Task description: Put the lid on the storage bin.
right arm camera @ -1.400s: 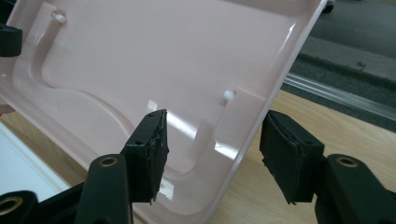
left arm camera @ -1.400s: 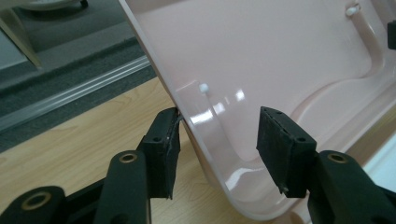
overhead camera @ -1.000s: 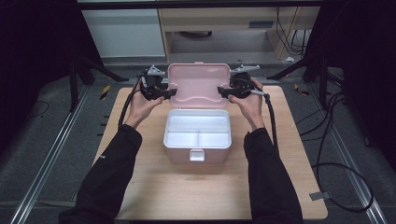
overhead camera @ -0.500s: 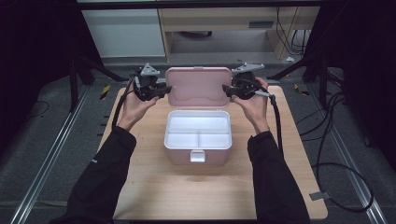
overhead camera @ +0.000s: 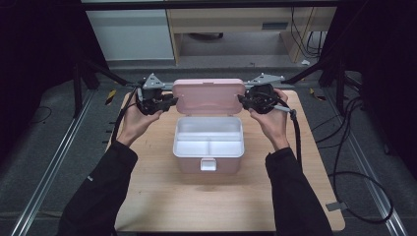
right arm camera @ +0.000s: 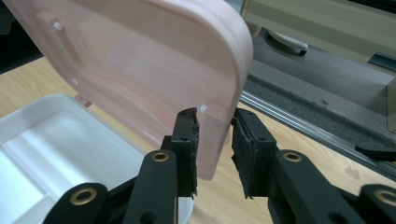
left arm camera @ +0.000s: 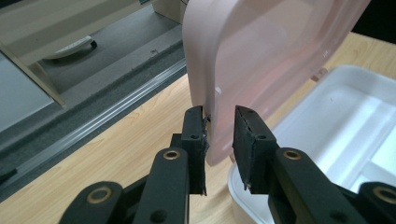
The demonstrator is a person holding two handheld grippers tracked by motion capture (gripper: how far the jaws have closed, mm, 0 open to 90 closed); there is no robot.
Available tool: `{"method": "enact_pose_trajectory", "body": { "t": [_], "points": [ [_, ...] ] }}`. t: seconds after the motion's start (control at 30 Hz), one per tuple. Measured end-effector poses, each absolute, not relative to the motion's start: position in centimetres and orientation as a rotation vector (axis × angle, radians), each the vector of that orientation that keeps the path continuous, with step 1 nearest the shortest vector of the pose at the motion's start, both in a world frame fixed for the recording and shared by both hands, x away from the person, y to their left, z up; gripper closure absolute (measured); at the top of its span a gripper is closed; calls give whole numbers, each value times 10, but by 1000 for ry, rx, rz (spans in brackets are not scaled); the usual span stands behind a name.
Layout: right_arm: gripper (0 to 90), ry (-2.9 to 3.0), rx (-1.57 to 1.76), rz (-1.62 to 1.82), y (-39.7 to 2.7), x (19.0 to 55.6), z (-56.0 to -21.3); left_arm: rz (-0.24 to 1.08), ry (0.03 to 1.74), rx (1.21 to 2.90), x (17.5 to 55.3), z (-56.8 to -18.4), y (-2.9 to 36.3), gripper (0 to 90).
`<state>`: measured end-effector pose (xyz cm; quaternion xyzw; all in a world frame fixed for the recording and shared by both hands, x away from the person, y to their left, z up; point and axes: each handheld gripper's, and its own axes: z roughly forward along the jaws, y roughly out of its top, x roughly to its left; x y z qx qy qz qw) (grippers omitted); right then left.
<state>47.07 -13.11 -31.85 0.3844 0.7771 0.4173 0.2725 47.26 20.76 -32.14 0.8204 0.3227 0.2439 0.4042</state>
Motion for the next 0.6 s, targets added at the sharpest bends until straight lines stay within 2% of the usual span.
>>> {"method": "enact_pose_trajectory", "body": {
  "t": [0.37,0.6],
  "points": [
    [815,2113,971,1128,-139,436,-331,658,740,2134,440,-328,208,781],
    [817,2147,938,1122,-142,421,-341,639,735,2135,428,-339,211,803]
  ]
}}
